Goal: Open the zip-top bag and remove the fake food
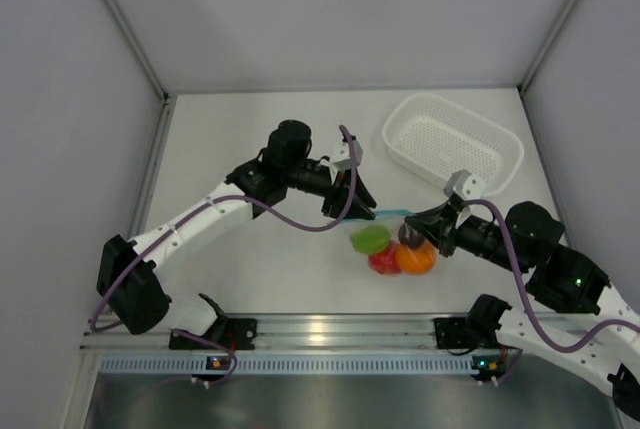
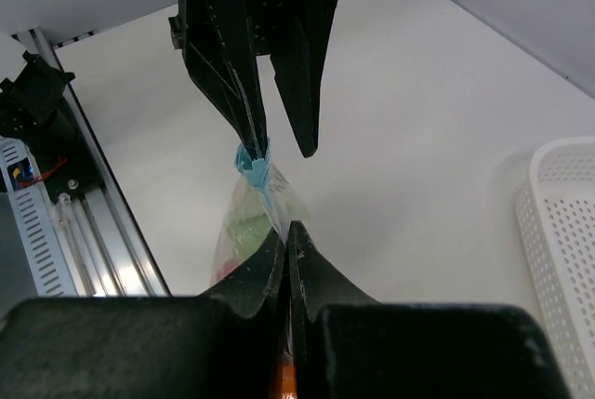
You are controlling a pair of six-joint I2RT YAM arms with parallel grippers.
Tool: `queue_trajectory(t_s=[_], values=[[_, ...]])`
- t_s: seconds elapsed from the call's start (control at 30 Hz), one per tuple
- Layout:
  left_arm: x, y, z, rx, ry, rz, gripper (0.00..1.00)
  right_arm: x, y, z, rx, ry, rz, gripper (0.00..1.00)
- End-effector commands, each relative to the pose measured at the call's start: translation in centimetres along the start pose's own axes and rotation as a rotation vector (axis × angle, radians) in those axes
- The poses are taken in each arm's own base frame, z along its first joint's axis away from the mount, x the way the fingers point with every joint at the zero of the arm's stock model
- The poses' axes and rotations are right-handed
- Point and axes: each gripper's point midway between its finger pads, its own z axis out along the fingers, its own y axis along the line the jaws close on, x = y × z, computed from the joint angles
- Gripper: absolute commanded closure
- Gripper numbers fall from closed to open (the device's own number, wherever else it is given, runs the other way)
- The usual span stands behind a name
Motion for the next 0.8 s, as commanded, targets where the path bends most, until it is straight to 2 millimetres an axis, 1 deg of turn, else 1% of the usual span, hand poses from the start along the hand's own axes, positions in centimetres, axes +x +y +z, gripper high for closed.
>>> queue_trajectory(t_s=[0.0, 0.13, 0.23, 0.37, 0.4, 0.5, 0.57, 0.6, 0.63, 0.7, 0.73, 0.77], values=[[-1.8, -0.2, 0.2, 0.011, -0.029, 0.084, 0.62, -2.6, 0.0, 0.0, -0.007, -0.086, -0.005, 1.0], [-1.7, 0.0, 0.3, 0.003, -0.026, 0.084, 0.65, -2.8, 0.1, -0.1, -0.012, -0.094, -0.006, 1.0], [-1.4, 0.0, 0.4, 0.015, -0.024, 0.075, 0.73, -2.9, 0.0, -0.2, -0.005, -0.104, -0.002, 1.0], [-1.0, -0.2, 0.6, 0.029, -0.017, 0.061, 0.97, -3.0, 0.0, 0.0, 0.0, -0.118, 0.006, 1.0], [-0.8, -0.2, 0.7, 0.028, -0.014, 0.056, 1.0, -2.9, 0.0, 0.1, -0.002, -0.116, 0.006, 1.0], [-0.6, 0.1, 0.6, 0.001, -0.011, 0.037, 1.0, -2.5, -0.3, 0.5, 0.011, -0.107, 0.012, 1.0], [-0.6, 0.7, 0.3, -0.057, -0.008, 0.028, 1.0, -2.1, -0.4, 0.7, 0.022, -0.096, 0.017, 1.0], [-0.7, 1.1, 0.1, -0.09, -0.008, 0.021, 1.0, -1.9, -0.6, 1.0, 0.031, -0.088, 0.021, 0.92], [-0.6, 2.6, -0.2, -0.19, -0.004, -0.006, 1.0, -1.6, -1.0, 1.2, 0.061, -0.079, 0.053, 0.88], [-0.6, 3.7, -1.0, -0.301, -0.01, -0.051, 1.0, -1.1, -1.2, 1.9, 0.073, -0.057, 0.069, 0.85], [-1.0, 4.9, -1.9, -0.408, -0.02, -0.054, 1.0, -0.9, -2.1, 2.0, 0.127, -0.051, 0.097, 0.81], [-0.8, 5.5, -2.5, -0.459, -0.016, -0.058, 1.0, -0.7, -2.6, 2.2, 0.158, -0.044, 0.118, 0.82]])
